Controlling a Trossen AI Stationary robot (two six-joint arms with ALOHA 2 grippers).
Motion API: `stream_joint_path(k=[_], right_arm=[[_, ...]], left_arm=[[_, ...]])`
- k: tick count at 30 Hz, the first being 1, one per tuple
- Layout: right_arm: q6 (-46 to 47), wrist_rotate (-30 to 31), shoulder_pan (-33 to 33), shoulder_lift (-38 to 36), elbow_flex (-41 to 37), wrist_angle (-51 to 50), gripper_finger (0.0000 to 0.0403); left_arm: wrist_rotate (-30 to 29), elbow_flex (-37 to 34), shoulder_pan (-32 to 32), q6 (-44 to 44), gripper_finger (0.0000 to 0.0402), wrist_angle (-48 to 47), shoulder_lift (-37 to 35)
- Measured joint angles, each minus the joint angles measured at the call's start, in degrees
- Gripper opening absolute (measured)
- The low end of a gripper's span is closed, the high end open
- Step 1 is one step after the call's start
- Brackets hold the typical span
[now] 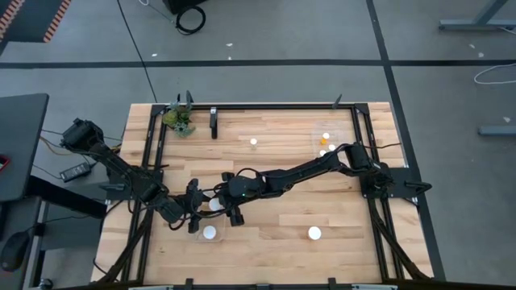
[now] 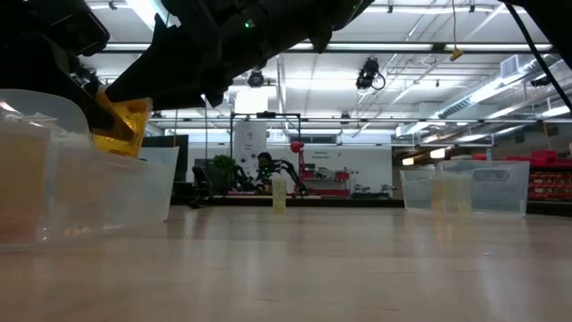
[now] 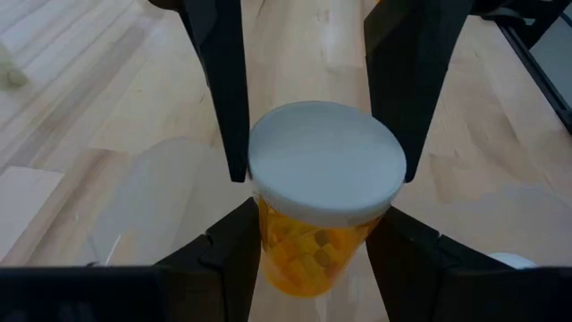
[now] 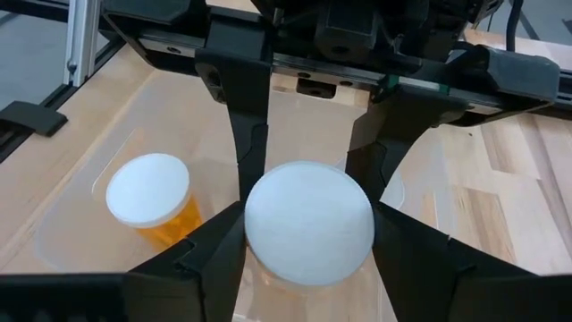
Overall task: Pick and place medicine bottles into bin by pill shape (circle, oval)
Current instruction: Put the large orange pill bottle into the bottom transparent bin
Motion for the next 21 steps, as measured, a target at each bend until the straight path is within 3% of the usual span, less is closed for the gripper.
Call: stream_joint_path(k=[10,21], right_arm=[[0.04,0.00,0.00,0.00,0.00,0.02,0.0229],[0.33,-0.10,0.00,-0.07,0.00,0.21,0.0229]], left_arm=[[0.32,0.00,0.04,0.00,0.0190,0.00,0.00],[3.36,0.00,0.00,0.36,0.0265,-1.27,-2.69]])
